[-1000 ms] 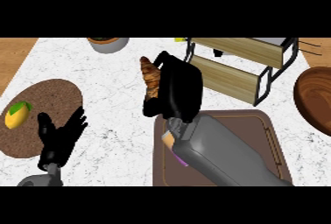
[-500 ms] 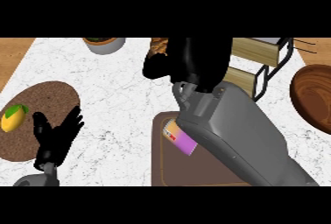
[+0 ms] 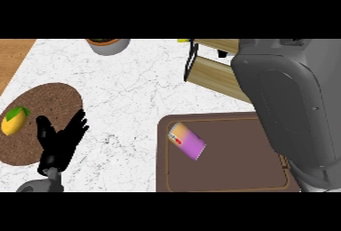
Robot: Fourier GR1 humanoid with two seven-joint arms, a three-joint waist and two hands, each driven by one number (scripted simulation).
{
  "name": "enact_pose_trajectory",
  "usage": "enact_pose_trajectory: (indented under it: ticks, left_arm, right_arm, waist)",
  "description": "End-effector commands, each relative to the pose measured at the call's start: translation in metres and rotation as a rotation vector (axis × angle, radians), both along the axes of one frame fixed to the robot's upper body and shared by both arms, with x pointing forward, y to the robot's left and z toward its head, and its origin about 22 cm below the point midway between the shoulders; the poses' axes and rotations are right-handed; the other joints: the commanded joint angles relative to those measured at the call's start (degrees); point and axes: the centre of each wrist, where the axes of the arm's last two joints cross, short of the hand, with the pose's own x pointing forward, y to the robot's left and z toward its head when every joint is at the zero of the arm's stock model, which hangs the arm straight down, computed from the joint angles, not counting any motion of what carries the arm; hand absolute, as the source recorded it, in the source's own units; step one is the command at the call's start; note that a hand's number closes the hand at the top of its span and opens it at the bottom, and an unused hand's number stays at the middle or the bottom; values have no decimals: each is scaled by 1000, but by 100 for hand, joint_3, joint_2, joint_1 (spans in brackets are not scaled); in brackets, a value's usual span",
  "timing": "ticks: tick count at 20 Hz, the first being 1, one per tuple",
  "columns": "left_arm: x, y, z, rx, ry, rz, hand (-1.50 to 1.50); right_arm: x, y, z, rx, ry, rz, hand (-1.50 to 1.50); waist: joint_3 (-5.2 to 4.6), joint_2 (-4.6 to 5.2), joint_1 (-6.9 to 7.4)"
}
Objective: Pick the croissant from the tray and place it in the tiered shelf
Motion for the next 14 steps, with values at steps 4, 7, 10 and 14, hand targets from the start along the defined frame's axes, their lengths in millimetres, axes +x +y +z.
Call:
enact_pose_trajectory:
  ticks: [4, 7, 10, 14]
  left_arm:
    - [1, 7, 4, 5, 7, 7, 0]
    - [-7, -4, 3, -10, -1, -19, 0]
    - [-2, -24, 1, -2, -11, -16, 0]
    - [7, -15, 15, 3, -13, -13, 0]
  right_arm:
    - [19, -42, 27, 28, 100, -74, 150]
    - [40, -61, 27, 14, 147, -55, 150]
    - [54, -67, 26, -12, 186, -48, 150]
    - [74, -90, -12, -51, 193, -48, 150]
  waist:
    - [1, 12, 21]
    - [1, 26, 68]
    - [0, 32, 62]
    - [3, 39, 59]
